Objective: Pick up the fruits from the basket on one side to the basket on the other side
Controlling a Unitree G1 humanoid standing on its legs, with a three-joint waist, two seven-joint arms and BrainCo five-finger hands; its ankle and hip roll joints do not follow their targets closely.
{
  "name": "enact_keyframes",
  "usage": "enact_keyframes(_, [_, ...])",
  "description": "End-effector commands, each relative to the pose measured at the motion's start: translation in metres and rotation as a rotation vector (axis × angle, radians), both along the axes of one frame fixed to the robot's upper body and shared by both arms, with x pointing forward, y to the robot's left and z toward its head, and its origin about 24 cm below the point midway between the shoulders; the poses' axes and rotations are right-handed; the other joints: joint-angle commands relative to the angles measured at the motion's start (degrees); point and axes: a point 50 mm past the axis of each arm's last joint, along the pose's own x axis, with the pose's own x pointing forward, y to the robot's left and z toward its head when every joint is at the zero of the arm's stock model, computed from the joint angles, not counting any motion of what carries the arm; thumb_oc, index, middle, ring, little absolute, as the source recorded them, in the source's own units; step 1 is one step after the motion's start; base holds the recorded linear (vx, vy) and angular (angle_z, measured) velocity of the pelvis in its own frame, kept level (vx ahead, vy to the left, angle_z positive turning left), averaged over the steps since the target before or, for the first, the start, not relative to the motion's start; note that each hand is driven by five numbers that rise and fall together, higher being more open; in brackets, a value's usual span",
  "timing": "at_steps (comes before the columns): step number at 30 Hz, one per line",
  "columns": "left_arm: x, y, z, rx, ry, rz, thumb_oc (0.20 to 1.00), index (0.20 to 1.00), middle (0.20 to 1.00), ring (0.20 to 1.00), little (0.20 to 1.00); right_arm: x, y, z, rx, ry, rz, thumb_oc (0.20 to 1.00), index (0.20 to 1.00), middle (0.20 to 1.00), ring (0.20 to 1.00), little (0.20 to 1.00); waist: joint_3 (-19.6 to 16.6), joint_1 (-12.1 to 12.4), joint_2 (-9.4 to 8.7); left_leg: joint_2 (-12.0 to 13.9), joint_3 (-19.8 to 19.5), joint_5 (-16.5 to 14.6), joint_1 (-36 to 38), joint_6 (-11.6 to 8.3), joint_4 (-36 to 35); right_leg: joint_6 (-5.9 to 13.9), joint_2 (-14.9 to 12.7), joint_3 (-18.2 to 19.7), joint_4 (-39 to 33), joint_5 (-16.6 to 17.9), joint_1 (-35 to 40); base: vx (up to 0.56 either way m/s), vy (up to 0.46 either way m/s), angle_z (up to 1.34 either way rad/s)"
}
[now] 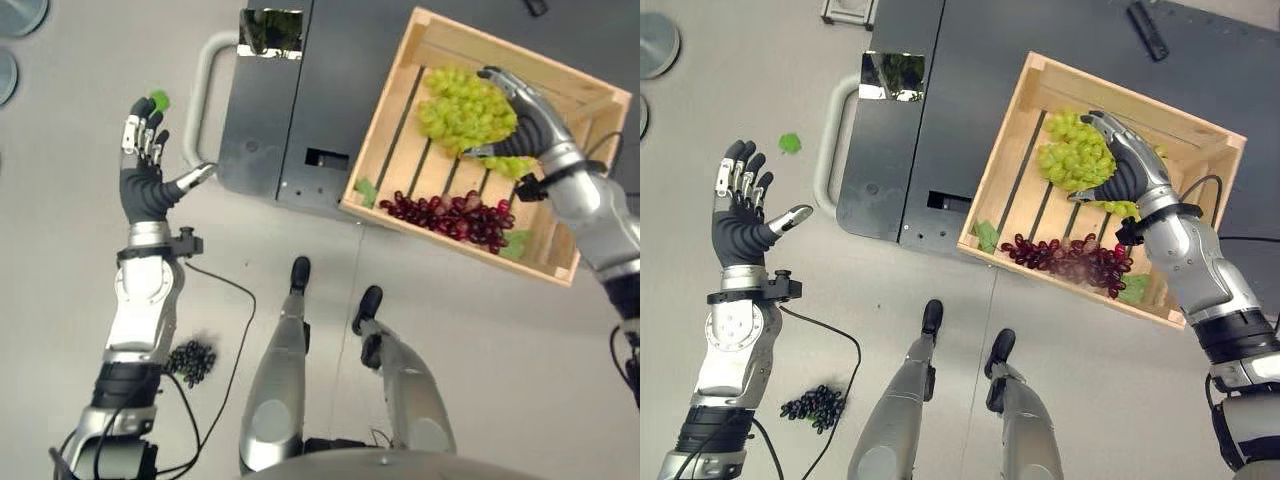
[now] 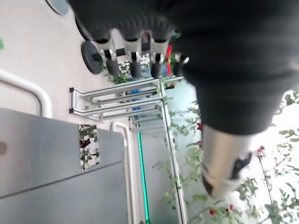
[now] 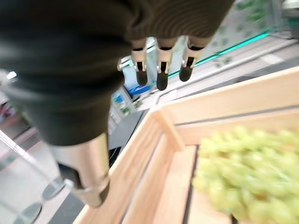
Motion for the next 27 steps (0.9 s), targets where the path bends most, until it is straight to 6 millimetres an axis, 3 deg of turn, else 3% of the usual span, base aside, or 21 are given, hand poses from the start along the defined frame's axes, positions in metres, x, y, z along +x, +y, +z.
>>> enact_keyframes(1, [-0.012, -0.006, 0.026, -0.019, -0.169, -0.023, 1.000, 1.000, 1.000, 1.000, 1.000, 0.000, 0.006, 0.035, -0.061, -0.122, -0.028, 1.000, 1.000, 1.000, 1.000, 1.000, -0.2, -0.3, -0.41, 0.5, 0.7, -5.3, 1.4, -1.95, 3.7, 4.86, -1.9, 0.1, 1.3, -0.7, -0.5, 0.00, 0.000, 0.00])
enact_keyframes(8, [-0.009, -0.008, 0.027, -0.045, -0.176, -0.026, 1.000, 1.000, 1.000, 1.000, 1.000, 0.015, 0.014, 0.056, -0.076, -0.148, -0.067, 1.000, 1.000, 1.000, 1.000, 1.000, -0.2, 0.3, -0.17, 0.4, 0.3, -5.2, -1.1, -2.05, 3.5, 4.90, -1.9, 0.2, 1.4, -0.8, -3.1, 0.00, 0.000, 0.00])
enact_keyframes(13, [-0.007, -0.012, 0.028, -0.060, -0.178, -0.039, 1.000, 1.000, 1.000, 1.000, 1.000, 0.030, -0.003, 0.061, -0.055, -0.103, -0.190, 1.000, 1.000, 1.000, 1.000, 1.000, -0.2, 0.5, 0.38, 0.1, 0.3, -4.7, -2.9, -1.92, 3.3, 4.69, -2.0, 0.1, 1.1, -0.1, -4.9, -0.01, 0.003, 0.01])
enact_keyframes(22, [-0.005, -0.016, 0.026, -0.070, -0.172, -0.039, 1.000, 1.000, 1.000, 1.000, 1.000, 0.039, -0.037, 0.035, -0.020, 0.023, -0.338, 1.000, 1.000, 1.000, 1.000, 1.000, -0.2, -0.2, 0.92, -0.5, 0.3, -5.1, -4.0, -1.83, 3.9, 4.93, -2.2, 0.5, 1.6, -0.2, -6.2, 0.00, 0.000, 0.00])
enact_keyframes(27, [-0.004, -0.017, 0.027, -0.061, -0.174, -0.041, 1.000, 1.000, 1.000, 1.000, 1.000, 0.041, -0.043, 0.027, -0.071, 0.079, -0.378, 1.000, 1.000, 1.000, 1.000, 1.000, -0.2, -0.4, 1.03, -0.6, 0.4, -5.1, -4.6, -1.84, 4.0, 4.95, -2.3, 0.6, 1.5, 0.0, -6.7, 0.00, 0.000, 0.00])
